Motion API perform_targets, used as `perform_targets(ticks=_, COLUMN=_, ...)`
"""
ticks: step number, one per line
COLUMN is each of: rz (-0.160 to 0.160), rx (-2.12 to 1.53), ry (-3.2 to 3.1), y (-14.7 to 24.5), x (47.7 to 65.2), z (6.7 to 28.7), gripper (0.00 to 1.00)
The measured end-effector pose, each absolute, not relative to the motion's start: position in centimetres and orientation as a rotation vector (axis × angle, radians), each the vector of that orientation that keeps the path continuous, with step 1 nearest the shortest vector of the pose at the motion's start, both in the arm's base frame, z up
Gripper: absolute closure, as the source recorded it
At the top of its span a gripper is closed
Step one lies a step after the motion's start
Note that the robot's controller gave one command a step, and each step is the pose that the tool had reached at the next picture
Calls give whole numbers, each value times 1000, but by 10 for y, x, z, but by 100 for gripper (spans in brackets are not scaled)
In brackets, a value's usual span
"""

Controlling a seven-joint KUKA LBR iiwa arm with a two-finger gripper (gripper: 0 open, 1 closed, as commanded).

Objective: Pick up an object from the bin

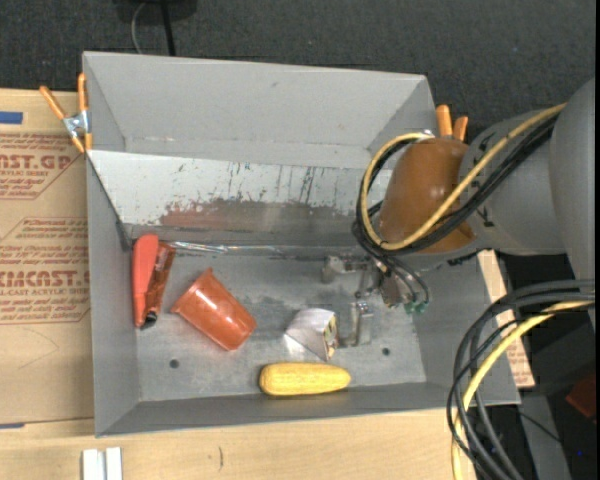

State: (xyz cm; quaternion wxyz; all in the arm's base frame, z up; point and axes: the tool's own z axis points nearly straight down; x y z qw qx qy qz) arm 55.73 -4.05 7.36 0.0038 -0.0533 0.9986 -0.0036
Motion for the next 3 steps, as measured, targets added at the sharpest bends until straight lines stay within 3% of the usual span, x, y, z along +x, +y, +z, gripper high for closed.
perform_targets(ticks=1, rz=-3, rx=-564, ry=3079, y=-5, x=532, z=74, gripper=0)
perform_targets(ticks=2, rz=-12, rx=-688, ry=3052, y=29, x=553, z=72, gripper=100)
perform_targets(ticks=3, rz=-13, rx=-688, ry=3052, y=29, x=553, z=72, gripper=100)
